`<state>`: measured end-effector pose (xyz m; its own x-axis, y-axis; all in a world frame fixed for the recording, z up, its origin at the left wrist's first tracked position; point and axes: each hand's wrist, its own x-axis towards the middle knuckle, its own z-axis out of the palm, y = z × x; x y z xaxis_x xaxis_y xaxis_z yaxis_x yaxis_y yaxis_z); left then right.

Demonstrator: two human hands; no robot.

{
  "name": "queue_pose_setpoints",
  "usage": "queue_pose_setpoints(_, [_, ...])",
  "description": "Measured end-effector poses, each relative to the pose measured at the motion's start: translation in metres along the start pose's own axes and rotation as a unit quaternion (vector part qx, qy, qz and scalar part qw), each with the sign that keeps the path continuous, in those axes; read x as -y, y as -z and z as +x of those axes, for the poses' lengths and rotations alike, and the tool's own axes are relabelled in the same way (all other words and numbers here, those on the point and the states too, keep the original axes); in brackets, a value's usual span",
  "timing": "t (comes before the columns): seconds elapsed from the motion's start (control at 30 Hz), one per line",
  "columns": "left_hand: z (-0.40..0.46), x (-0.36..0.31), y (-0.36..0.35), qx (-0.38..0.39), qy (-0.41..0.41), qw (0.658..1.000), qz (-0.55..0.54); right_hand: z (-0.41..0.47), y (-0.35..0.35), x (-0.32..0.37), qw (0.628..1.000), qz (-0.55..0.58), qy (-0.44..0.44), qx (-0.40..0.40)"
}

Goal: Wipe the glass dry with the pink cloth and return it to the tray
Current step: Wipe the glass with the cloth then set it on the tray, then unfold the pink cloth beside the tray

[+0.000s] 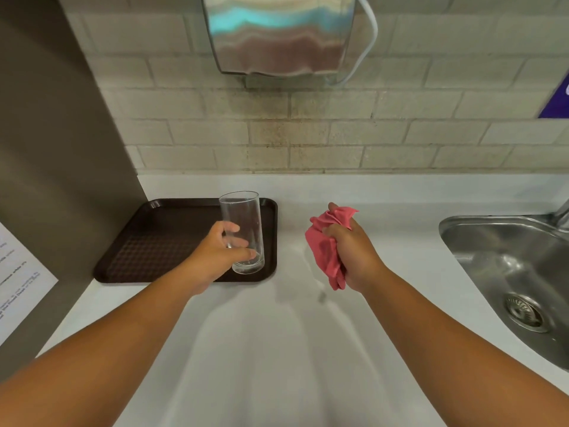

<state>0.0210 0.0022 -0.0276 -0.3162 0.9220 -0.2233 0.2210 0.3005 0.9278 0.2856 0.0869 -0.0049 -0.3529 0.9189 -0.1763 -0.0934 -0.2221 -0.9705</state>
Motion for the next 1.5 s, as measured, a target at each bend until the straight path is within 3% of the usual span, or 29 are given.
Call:
queue_pose_setpoints(0.4, [-0.005, -0.007, -0.051, -0.026, -0.032, 0.995, -0.090, -0.013, -0.060, -0.024, 0.987, -0.121, 0.018, 0.102])
queue_pose_setpoints(0.47, [-0.008, -0.008, -0.055, -0.004, -0.042, 0.995, -0.086, -0.011, -0.066, -0.022, 0.989, -0.103, 0.011, 0.109])
queue_pose_setpoints(0.63, [-0.008, -0.008, -0.041, 0.131, -0.066, 0.985, -0.095, 0.003, -0.057, 0.001, 0.986, 0.095, -0.052, 0.125])
queue_pose_setpoints(0.7, [-0.006, -0.007, -0.033, 0.144, -0.065, 0.983, -0.090, 0.012, -0.049, 0.004, 0.986, 0.117, -0.033, 0.112])
queue_pose_setpoints(0.83, [-0.002, -0.001, -0.026, 0.067, -0.064, 0.992, -0.081, 0.021, -0.037, 0.007, 0.996, 0.029, 0.037, 0.074])
queue_pose_setpoints(1.07, [0.014, 0.021, -0.018, -0.045, -0.054, 0.997, -0.010, 0.018, -0.016, -0.004, 0.997, -0.044, 0.051, 0.050])
queue_pose_setpoints(1.23, [0.022, 0.033, -0.019, -0.077, -0.037, 0.996, -0.002, 0.014, -0.006, -0.005, 0.998, -0.032, 0.002, 0.045])
queue_pose_setpoints(1.5, [0.039, 0.056, -0.020, -0.082, -0.027, 0.996, 0.009, 0.005, 0.001, -0.009, 0.997, -0.072, 0.012, 0.030])
